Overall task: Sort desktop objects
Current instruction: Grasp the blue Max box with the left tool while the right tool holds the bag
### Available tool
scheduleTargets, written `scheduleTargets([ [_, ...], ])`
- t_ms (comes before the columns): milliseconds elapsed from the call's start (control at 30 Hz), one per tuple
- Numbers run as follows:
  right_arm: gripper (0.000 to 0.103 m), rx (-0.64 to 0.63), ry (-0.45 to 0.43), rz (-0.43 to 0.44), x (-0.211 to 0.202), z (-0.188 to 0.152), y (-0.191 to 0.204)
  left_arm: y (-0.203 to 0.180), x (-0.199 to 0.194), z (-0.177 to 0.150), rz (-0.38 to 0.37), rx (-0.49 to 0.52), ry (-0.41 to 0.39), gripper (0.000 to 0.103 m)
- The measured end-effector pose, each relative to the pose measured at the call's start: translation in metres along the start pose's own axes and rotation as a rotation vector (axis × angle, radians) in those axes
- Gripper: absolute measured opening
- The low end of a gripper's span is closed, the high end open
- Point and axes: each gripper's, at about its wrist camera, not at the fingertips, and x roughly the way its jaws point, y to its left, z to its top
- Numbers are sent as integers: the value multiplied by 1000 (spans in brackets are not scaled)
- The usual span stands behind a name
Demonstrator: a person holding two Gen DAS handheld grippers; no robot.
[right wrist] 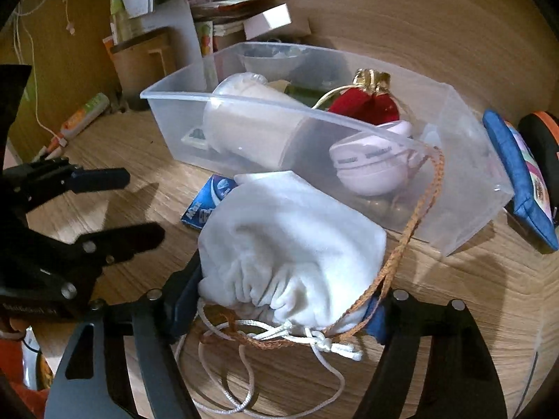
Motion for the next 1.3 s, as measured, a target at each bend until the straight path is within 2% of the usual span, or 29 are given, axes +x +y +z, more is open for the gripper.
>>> scheduleTargets([
  [300,71,43,-43,-20,-15,-10,-30,-20,21,15,16,16,34,72],
  [467,71,104,-69,-6,-24,-16,-54,-28,29,21,67,17,31,72],
  [733,71,152,-116,60,-35,-20,-64,-26,32,23,108,-16,27,51],
  [833,71,162,-126,76,-37,-21,-65,-22,31,23,122,-28,20,41],
  [900,71,170,-133,83,-39,-22,-66,-23,31,23,129,-24,16,31],
  [967,71,176,-141,90,-40,-22,-67,-25,30,22,141,-17,13,27],
  [1300,71,183,-167,101,-45,-24,-68,-30,27,19,149,-5,20,26],
])
